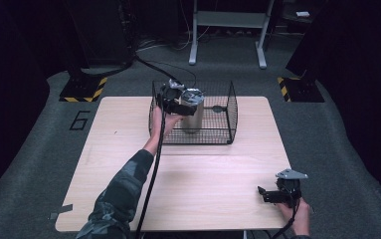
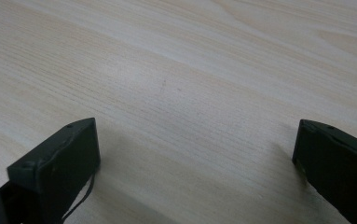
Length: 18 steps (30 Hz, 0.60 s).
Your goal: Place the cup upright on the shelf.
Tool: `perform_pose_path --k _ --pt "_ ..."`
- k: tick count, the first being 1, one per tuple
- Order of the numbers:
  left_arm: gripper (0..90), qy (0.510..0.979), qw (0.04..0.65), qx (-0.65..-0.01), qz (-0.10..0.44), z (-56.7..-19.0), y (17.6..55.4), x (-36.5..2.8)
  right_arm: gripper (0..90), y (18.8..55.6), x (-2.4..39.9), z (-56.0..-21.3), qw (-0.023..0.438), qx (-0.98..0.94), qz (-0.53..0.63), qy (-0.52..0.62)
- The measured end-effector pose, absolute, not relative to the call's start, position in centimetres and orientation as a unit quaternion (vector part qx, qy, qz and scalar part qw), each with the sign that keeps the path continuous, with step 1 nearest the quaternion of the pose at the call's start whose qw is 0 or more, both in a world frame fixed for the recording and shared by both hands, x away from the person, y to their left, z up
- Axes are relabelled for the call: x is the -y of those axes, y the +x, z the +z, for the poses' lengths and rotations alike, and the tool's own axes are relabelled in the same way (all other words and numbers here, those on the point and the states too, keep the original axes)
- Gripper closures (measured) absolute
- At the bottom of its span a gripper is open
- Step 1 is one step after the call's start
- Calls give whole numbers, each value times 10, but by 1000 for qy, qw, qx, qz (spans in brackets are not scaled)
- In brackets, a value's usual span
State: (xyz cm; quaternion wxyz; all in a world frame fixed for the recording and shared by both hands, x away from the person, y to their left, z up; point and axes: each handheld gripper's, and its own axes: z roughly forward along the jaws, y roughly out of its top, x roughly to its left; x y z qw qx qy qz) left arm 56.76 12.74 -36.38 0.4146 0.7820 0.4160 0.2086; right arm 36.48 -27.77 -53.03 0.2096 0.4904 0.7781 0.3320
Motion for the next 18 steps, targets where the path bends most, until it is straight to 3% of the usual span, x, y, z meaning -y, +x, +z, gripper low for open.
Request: perform_pose_path --k 18 --pt "0 793 421 -368 242 -339 487 -170 1 365 278 -530 209 -778 332 490"
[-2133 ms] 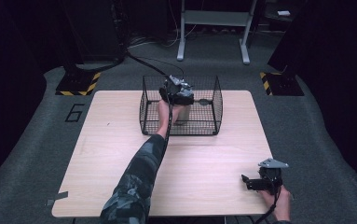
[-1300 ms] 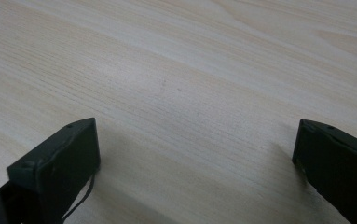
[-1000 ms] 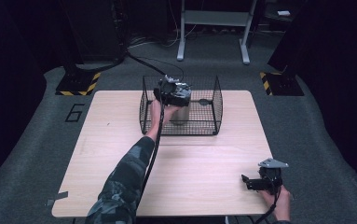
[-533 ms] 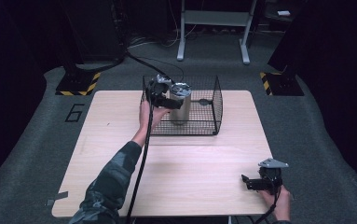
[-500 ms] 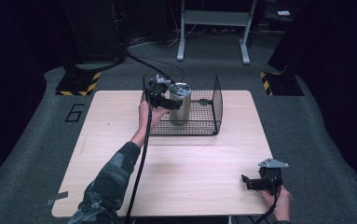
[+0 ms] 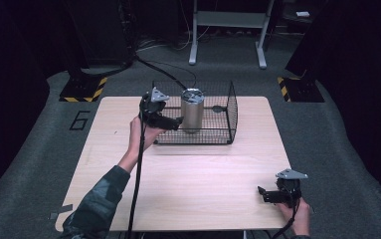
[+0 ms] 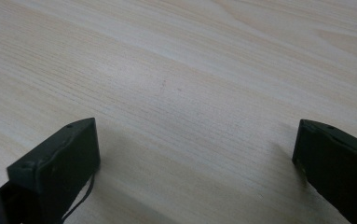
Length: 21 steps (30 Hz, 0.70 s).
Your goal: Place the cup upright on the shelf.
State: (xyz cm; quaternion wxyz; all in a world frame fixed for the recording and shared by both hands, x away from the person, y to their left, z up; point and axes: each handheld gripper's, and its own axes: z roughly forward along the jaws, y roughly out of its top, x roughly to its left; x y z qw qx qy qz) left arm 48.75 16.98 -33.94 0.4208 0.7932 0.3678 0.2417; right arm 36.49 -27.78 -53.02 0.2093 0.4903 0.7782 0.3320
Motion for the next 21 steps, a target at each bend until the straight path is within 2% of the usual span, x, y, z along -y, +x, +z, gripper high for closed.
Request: perform_pose_path --k 7,21 --pt "0 797 412 -361 254 -349 455 -194 1 365 278 -530 209 -778 332 491" --pt "0 789 395 -388 266 -385 402 -251 1 365 278 -530 210 -778 332 491"
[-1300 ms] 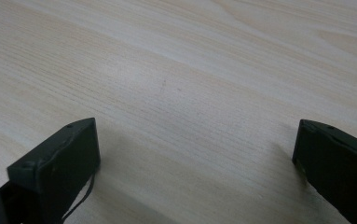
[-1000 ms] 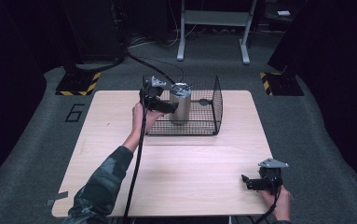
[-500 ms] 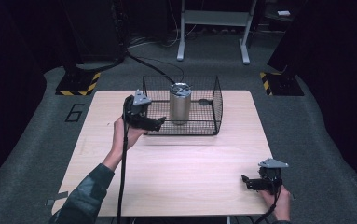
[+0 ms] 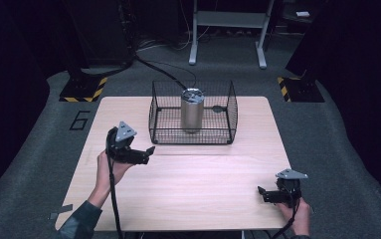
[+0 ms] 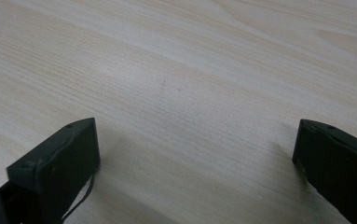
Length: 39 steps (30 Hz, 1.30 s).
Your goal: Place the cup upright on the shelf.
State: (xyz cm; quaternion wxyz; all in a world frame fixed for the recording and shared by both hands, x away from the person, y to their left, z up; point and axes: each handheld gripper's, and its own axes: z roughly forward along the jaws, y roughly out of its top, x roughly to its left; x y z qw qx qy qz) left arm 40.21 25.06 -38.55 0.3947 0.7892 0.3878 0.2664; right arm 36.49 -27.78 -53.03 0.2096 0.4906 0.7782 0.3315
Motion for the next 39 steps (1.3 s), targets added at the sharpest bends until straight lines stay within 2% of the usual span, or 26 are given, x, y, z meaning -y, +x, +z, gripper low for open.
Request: perform_pose_path --k 12,22,24,32,39 --pt "0 751 402 -471 230 -446 381 -307 1 365 278 -530 208 -777 331 493" --pt "0 740 356 -517 240 -500 369 -338 1 365 278 -530 208 -777 331 493" --pt "0 737 330 -526 265 -516 366 -343 1 365 278 -530 209 -778 332 491" --pt "0 740 310 -536 263 -532 366 -352 1 365 277 -530 207 -777 332 494" --pt "0 747 323 -533 232 -533 371 -357 1 365 278 -530 209 -777 332 493"
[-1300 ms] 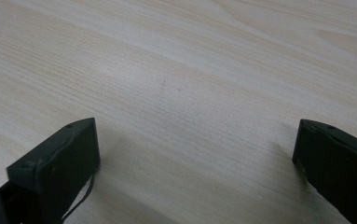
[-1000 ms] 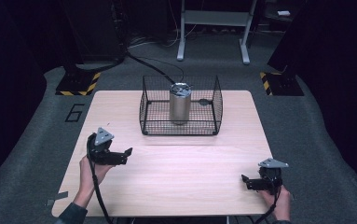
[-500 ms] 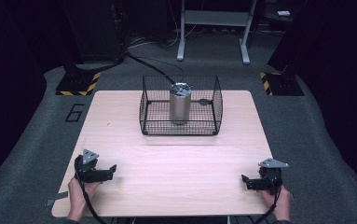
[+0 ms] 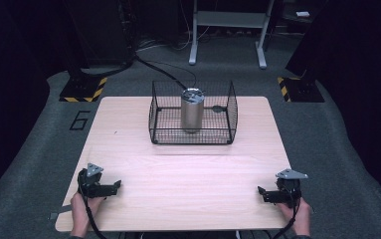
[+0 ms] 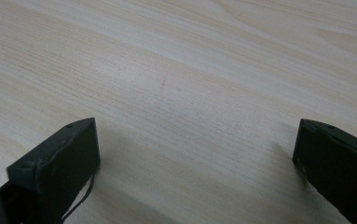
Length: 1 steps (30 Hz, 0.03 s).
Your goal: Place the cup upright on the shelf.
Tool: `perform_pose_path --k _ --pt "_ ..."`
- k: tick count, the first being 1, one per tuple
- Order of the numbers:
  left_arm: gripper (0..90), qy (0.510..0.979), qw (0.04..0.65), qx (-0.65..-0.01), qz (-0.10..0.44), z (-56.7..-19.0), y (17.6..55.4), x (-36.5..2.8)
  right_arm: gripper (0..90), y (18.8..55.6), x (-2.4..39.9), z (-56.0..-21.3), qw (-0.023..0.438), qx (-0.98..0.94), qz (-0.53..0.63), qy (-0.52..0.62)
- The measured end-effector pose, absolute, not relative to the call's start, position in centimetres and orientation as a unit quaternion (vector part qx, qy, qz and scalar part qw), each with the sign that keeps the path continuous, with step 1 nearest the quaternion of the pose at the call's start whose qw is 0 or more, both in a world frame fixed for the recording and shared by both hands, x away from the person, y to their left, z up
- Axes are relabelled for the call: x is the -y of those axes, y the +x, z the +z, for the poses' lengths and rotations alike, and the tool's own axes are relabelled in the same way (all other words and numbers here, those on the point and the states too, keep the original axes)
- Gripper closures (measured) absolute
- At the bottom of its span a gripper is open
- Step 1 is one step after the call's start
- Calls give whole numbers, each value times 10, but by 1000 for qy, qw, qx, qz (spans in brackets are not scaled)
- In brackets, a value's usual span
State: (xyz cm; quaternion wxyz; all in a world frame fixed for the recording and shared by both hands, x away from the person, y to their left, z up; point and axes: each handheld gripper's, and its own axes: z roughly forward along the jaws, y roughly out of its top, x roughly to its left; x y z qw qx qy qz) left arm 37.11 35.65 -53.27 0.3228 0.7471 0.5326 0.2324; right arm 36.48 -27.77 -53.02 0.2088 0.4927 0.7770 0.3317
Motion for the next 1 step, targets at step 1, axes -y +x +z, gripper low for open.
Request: perform_pose_path --k 1 --pt "0 747 323 -532 232 -533 371 -357 1 365 278 -530 209 -777 332 492"
